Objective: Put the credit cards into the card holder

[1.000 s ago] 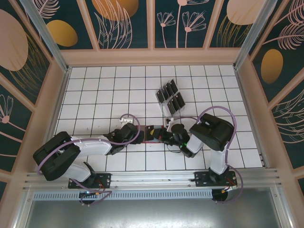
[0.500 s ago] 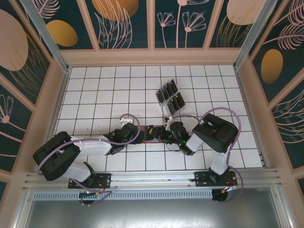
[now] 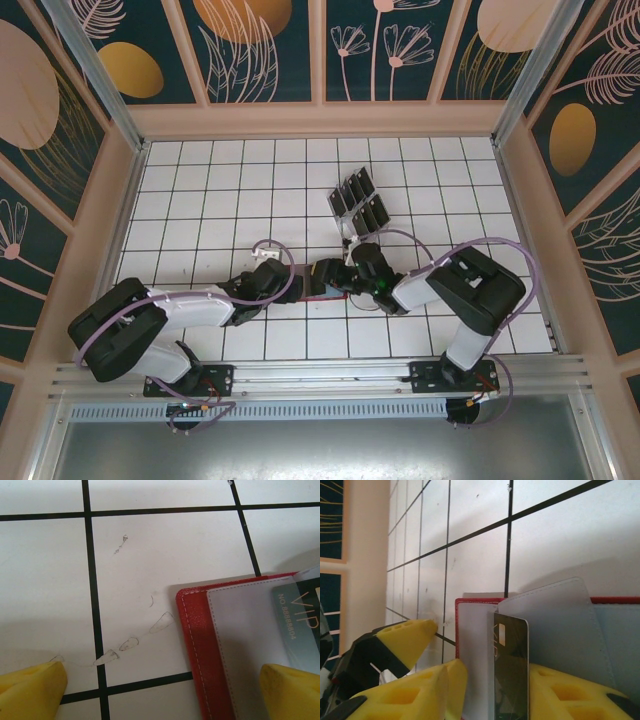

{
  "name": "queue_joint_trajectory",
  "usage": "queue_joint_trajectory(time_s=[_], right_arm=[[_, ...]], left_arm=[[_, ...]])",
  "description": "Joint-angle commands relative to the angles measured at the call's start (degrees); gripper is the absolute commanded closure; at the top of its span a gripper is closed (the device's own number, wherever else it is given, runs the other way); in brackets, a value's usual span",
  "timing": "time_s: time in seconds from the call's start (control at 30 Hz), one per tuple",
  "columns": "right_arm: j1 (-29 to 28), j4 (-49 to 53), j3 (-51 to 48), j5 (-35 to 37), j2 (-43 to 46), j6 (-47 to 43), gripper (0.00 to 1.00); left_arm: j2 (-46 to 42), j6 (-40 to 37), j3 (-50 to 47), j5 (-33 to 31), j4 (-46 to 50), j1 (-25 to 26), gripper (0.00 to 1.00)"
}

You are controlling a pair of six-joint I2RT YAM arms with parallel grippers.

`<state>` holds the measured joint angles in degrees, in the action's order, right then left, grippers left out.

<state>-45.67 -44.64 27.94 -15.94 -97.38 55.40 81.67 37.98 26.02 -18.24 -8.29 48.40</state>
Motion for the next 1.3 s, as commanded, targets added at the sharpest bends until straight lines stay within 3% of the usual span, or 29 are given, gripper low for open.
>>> queue_joint_trajectory(time_s=[0.0, 0.5, 0.9, 1.27], right_arm=[[0.5, 9.81, 2.64, 2.62, 2.84, -4.19, 0.57], [-0.73, 24.13, 10.52, 6.1, 2.72, -9.75, 0.57], [-2.11, 27.16, 13.27, 6.58, -0.3, -10.98, 0.67], [-5.74, 34.81, 19.17, 9.69, -3.25, -12.8, 0.62]], left_arm=[[-1.03, 2.0, -0.81, 0.78, 6.41, 0.16, 0.01], [-4.86, 3.32, -1.13, -2.04, 9.17, 0.2, 0.02], [-1.72, 3.64, -1.44, -2.21, 7.75, 0.2, 0.02], [0.51, 2.73, -1.94, -0.62, 4.7, 0.15, 0.02]])
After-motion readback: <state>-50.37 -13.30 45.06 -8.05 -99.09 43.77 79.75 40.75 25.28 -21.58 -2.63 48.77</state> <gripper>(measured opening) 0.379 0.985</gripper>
